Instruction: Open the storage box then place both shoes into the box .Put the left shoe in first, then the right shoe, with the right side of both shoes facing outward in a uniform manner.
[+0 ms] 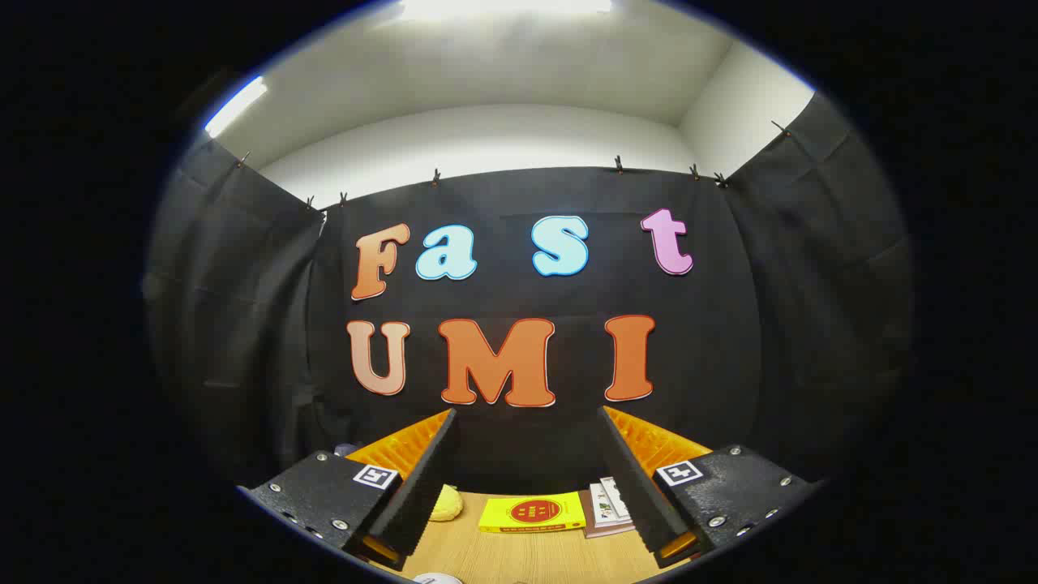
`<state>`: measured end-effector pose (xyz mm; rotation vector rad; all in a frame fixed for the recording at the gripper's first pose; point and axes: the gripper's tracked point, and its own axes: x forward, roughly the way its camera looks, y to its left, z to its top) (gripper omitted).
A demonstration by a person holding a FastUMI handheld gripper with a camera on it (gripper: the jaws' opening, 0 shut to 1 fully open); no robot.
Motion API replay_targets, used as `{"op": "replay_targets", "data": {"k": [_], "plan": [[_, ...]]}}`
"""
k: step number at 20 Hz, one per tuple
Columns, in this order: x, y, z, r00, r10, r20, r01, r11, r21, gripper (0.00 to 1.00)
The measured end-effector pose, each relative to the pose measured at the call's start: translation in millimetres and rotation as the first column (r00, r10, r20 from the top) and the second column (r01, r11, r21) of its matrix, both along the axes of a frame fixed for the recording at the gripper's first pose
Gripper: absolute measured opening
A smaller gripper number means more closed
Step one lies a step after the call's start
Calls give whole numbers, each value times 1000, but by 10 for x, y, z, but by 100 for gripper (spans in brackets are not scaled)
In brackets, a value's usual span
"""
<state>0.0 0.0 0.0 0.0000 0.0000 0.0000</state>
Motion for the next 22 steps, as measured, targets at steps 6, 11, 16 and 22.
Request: {"op": "replay_targets", "data": {"k": [6, 11, 16, 22], "plan": [[-28, 75, -14, 999, 29, -12, -29, 1000, 4, 100], [-19, 137, 43, 999, 44, -6, -44, 999, 9, 100], [20, 266, -124, 996, 72, -49, -71, 997, 24, 100], [11, 594, -716, 951, 202, -234, -164, 972, 169, 100]]}}
